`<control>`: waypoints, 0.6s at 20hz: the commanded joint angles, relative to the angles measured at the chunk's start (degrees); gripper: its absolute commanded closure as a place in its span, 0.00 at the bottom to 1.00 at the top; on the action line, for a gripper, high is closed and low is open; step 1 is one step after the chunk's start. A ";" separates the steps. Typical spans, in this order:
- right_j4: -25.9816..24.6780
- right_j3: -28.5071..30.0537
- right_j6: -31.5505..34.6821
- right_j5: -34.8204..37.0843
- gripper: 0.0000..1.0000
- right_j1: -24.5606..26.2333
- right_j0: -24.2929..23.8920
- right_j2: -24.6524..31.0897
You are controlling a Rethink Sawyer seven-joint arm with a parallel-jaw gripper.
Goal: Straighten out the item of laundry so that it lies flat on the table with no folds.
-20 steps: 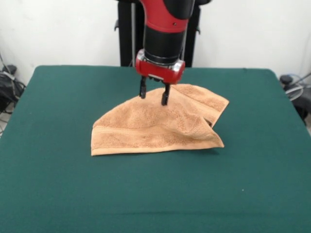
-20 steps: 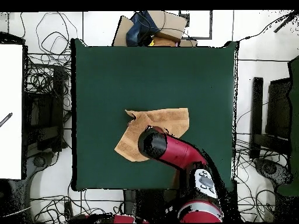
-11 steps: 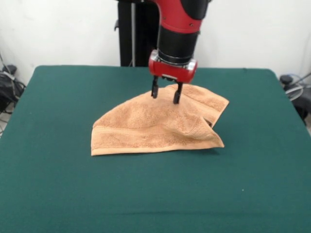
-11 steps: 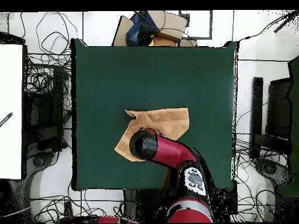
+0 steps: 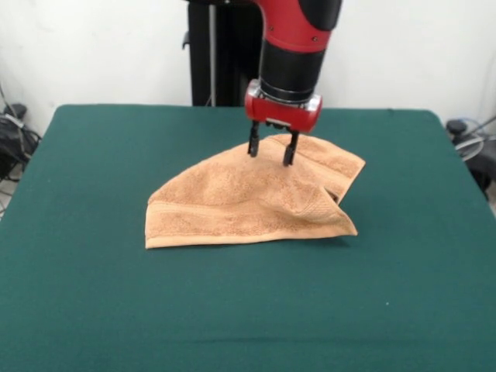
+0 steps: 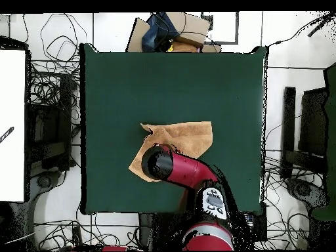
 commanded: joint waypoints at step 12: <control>2.14 -4.23 9.79 3.96 0.00 1.04 3.33 4.01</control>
